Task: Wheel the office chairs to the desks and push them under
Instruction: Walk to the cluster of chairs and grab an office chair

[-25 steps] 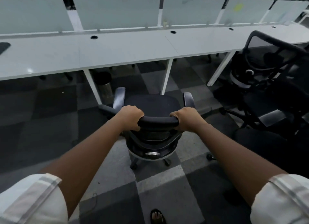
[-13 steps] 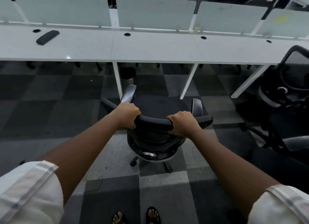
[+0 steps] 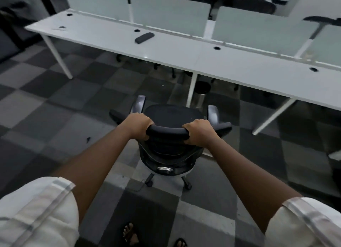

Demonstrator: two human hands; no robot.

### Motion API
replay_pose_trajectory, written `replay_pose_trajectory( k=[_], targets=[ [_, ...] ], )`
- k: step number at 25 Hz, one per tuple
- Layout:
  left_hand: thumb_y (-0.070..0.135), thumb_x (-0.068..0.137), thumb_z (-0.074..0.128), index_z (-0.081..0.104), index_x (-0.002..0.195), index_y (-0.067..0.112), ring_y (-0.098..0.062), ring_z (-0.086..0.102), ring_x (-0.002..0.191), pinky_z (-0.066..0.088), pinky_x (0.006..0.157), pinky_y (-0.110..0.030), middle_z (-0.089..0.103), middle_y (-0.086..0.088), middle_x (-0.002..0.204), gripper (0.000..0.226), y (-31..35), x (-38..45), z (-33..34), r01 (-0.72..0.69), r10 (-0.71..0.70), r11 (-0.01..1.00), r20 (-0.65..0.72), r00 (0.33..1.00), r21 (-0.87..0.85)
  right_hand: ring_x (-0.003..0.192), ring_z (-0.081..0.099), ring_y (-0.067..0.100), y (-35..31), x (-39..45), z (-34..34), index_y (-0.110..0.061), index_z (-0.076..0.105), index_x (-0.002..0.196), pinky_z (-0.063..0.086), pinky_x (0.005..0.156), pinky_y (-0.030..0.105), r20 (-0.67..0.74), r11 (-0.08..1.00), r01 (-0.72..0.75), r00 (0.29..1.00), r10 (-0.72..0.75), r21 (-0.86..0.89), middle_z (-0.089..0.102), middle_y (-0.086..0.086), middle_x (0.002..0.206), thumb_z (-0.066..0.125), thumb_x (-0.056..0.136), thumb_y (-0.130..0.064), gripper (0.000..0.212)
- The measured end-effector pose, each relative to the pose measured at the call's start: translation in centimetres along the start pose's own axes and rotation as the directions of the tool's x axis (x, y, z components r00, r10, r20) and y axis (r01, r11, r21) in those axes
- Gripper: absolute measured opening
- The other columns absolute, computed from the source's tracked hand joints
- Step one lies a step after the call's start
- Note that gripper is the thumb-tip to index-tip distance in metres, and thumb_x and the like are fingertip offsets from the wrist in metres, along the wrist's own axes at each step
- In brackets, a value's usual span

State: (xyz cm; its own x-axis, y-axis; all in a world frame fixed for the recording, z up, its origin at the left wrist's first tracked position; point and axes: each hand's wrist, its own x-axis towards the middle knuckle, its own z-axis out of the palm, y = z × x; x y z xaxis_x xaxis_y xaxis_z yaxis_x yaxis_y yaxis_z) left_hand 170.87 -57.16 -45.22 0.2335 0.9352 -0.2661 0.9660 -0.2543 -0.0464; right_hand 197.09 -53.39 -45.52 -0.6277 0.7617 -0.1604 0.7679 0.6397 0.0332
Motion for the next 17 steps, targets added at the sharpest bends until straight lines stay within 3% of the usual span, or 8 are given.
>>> replay_pose_trajectory(
  k=[5,8,11,15,17],
  targets=[
    [0.033,0.071,0.075,0.069,0.112,0.042,-0.02,0.067,0.093,0.051,0.082,-0.034,0.072,0.009,0.098,0.042,-11.4,-2.7,1.3,0.148,-0.147,0.987,0.024,0.989,-0.068,0.076,0.061,0.021,-8.0,10.0,-1.4,-0.031,0.062,0.089,0.046,0.065,0.034,-0.03,0.995,0.104,0.994,-0.104,0.006,0.054,-0.01,0.073,0.065,0.075,-0.054,0.027],
    [0.031,0.072,0.073,0.069,0.113,0.042,-0.018,0.067,0.092,0.047,0.072,-0.031,0.071,0.01,0.097,0.042,-18.8,-4.3,2.4,0.196,-0.196,0.978,0.011,0.981,-0.074,0.075,0.061,0.021,-13.3,16.0,-2.1,-0.031,0.064,0.093,0.041,0.062,0.032,-0.052,0.988,0.155,0.986,-0.155,-0.013,0.057,-0.009,0.074,0.064,0.076,-0.054,0.029],
    [0.028,0.073,0.07,0.069,0.11,0.04,-0.016,0.067,0.09,0.044,0.067,-0.03,0.071,0.01,0.095,0.039,-26.1,-5.4,3.5,0.238,-0.239,0.968,0.002,0.971,-0.079,0.074,0.06,0.019,-18.3,22.2,-3.2,-0.033,0.064,0.095,0.038,0.061,0.032,-0.044,0.981,0.192,0.98,-0.193,-0.02,0.049,-0.012,0.07,0.065,0.077,-0.054,0.028],
    [0.024,0.075,0.068,0.067,0.1,0.039,-0.016,0.066,0.089,0.045,0.069,-0.031,0.068,0.011,0.09,0.029,-35.0,-6.2,3.9,0.273,-0.273,0.959,0.015,0.962,-0.082,0.078,0.061,0.019,-24.1,30.4,-4.7,-0.032,0.063,0.095,0.046,0.064,0.034,-0.039,0.976,0.215,0.976,-0.216,-0.031,0.051,-0.012,0.072,0.066,0.076,-0.054,0.029],
    [0.022,0.076,0.067,0.063,0.093,0.04,-0.014,0.064,0.087,0.042,0.079,-0.034,0.067,0.012,0.087,0.024,-38.9,-6.2,4.1,0.292,-0.291,0.954,0.023,0.956,-0.071,0.081,0.063,0.019,-26.5,34.1,-5.5,-0.032,0.064,0.097,0.05,0.068,0.035,-0.039,0.974,0.225,0.973,-0.226,-0.034,0.057,-0.011,0.076,0.067,0.075,-0.055,0.031]
  ],
)
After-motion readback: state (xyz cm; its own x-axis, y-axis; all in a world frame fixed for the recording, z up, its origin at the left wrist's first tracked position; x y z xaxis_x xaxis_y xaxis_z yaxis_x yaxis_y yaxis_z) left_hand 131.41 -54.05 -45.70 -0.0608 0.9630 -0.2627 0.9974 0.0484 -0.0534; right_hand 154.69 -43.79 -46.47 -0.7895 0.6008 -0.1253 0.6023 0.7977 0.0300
